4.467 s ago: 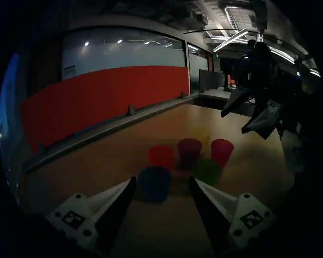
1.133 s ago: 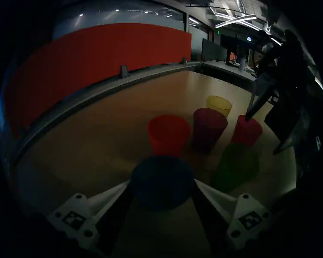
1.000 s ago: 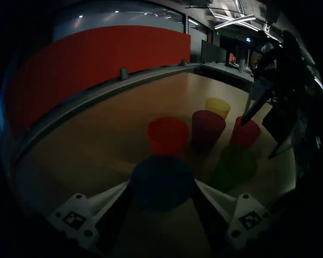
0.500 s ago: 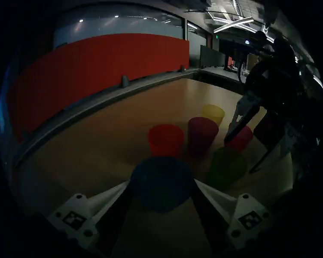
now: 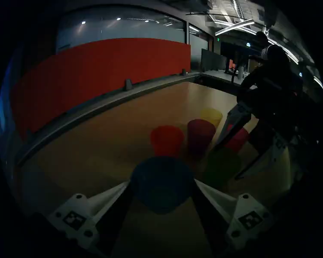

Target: Pour water

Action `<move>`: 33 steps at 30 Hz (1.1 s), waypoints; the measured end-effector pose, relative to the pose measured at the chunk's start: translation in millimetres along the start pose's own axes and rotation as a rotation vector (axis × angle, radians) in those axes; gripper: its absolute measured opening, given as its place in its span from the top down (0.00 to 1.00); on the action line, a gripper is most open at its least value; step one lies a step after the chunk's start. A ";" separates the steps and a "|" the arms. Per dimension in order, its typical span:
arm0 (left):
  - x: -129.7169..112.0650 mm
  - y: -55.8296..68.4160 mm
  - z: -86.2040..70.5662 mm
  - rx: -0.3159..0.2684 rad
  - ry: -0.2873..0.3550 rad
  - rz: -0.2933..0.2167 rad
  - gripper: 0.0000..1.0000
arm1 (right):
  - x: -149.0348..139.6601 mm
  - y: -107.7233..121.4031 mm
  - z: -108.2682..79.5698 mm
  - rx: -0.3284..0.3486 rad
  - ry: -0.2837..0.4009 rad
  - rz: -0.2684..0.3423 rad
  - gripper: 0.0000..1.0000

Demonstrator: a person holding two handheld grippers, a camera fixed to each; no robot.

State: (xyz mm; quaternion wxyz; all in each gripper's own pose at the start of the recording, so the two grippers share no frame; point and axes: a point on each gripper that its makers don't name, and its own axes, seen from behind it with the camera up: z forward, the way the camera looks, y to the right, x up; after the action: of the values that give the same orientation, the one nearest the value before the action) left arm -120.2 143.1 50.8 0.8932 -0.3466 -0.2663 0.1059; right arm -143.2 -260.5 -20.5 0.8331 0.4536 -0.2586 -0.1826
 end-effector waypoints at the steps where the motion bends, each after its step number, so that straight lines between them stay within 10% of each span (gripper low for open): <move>1: -0.3 -0.1 -0.9 0.001 0.001 0.001 0.14 | 0.4 0.0 1.6 -0.001 -0.001 0.001 0.01; 18: 0.2 3.0 -11.1 0.000 0.012 0.006 0.14 | 0.8 1.0 13.1 -0.020 -0.003 0.017 0.01; 33: 9.1 13.7 -23.7 -0.008 0.035 0.012 0.14 | 28.0 -0.9 -16.4 -0.028 0.081 0.040 0.01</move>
State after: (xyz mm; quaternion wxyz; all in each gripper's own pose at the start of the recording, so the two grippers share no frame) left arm -99.7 143.2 30.5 0.8957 -0.3533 -0.2493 0.1040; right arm -111.1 -265.2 -21.4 0.8525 0.4438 -0.2310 -0.1511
